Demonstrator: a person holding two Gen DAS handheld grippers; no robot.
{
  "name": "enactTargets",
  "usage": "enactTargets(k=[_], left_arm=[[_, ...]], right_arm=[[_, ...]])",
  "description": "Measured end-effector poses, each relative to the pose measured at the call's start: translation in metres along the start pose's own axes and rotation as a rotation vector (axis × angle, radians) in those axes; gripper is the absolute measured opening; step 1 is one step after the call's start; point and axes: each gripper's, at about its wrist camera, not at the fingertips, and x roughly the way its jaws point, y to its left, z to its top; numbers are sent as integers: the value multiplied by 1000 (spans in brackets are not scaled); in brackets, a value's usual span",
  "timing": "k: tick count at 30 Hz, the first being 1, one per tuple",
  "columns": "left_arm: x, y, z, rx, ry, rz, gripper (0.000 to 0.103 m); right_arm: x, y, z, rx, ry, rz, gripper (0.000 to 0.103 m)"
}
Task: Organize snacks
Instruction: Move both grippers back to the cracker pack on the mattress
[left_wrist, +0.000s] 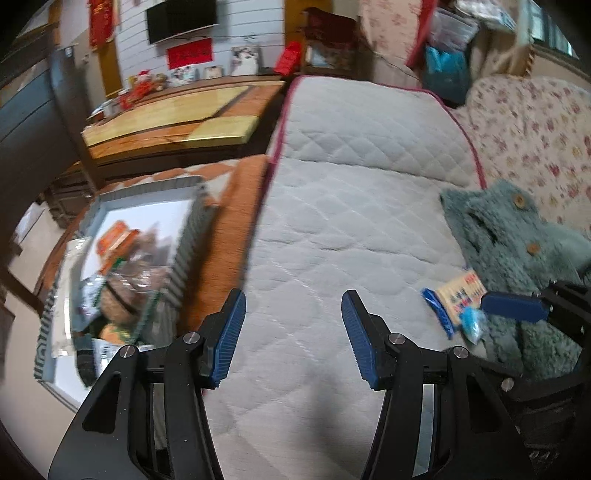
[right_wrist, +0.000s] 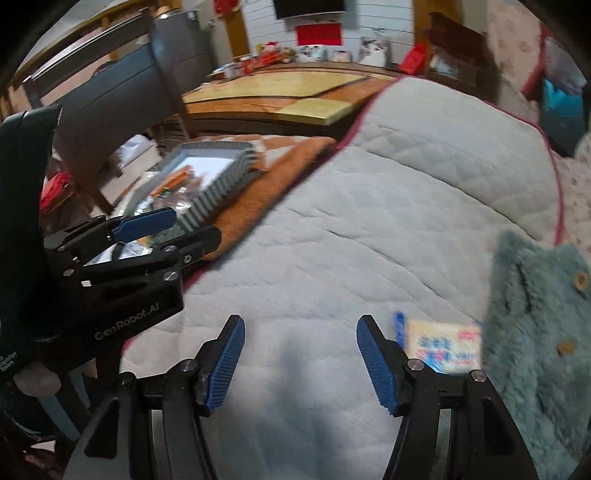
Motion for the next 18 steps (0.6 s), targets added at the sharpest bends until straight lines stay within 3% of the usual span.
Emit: enactTargets(k=[8,18], left_arm=[[9,-39,-6,61,38,-67,54],[15,-65,-11,111,67,-103,54]], right_arm=[[-11,-46,-25,82,20,-59,63],[-19,-71,-38,116,22,-126,64]])
